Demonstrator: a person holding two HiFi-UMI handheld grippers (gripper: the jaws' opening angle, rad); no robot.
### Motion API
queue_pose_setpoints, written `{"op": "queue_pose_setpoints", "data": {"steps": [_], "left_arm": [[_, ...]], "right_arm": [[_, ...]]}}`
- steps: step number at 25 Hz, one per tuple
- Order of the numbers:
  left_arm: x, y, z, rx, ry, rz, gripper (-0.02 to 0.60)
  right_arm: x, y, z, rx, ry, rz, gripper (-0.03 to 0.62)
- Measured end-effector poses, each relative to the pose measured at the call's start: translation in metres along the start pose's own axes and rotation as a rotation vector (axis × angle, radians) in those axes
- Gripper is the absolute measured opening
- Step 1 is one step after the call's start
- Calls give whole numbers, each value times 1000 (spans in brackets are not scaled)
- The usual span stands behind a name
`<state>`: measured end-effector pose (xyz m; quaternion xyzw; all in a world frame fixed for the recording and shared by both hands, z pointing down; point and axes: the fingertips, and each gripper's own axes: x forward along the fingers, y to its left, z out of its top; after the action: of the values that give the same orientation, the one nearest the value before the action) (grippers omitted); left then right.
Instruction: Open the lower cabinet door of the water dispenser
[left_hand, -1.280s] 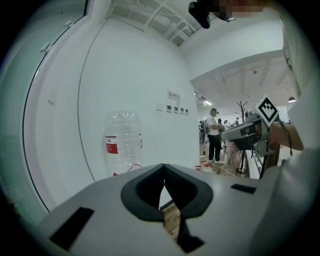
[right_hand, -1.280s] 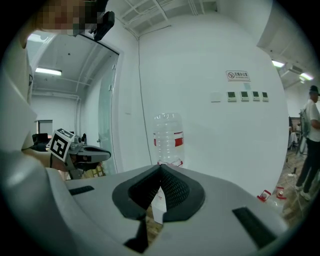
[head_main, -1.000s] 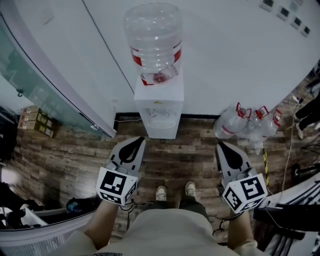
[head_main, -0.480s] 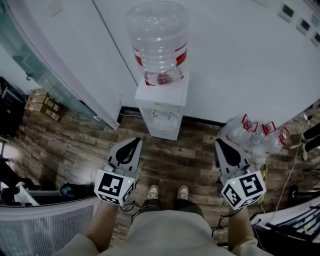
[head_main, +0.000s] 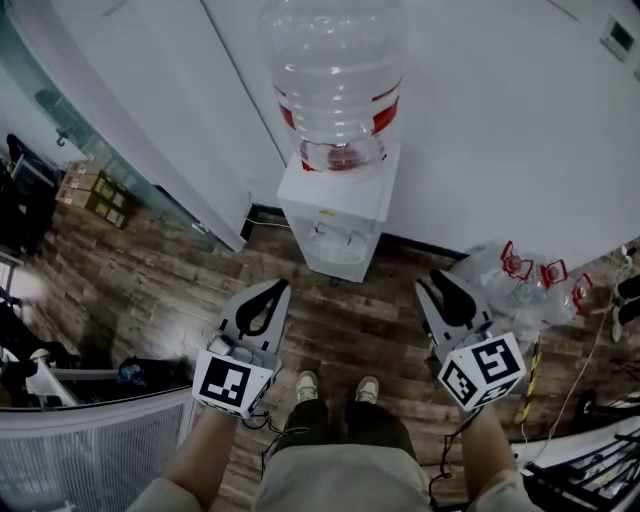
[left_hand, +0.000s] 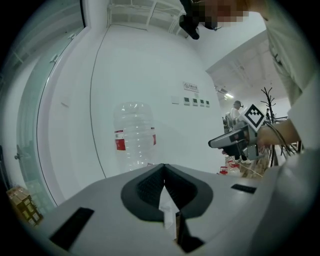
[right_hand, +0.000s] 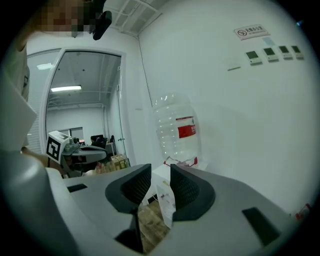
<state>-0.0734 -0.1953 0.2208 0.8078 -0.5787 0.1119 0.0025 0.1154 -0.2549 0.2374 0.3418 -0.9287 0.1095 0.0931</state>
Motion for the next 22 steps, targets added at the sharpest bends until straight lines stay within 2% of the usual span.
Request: {"op": "queue_pose_setpoints", "data": {"steps": [5, 12, 17, 22], "left_arm": [[25, 9, -30, -14, -12, -20, 6], [59, 16, -82, -4, -19, -9, 6], [82, 17, -134, -11, 10, -18, 6], [104, 26, -193, -53, -2, 2, 6]], "right_arm": [[43, -18, -41, -9, 11, -2, 187], [89, -49, -104, -22, 49, -44, 219], [125, -67, -152, -16, 32, -47, 253], [159, -78, -210, 15, 49, -38, 273]]}}
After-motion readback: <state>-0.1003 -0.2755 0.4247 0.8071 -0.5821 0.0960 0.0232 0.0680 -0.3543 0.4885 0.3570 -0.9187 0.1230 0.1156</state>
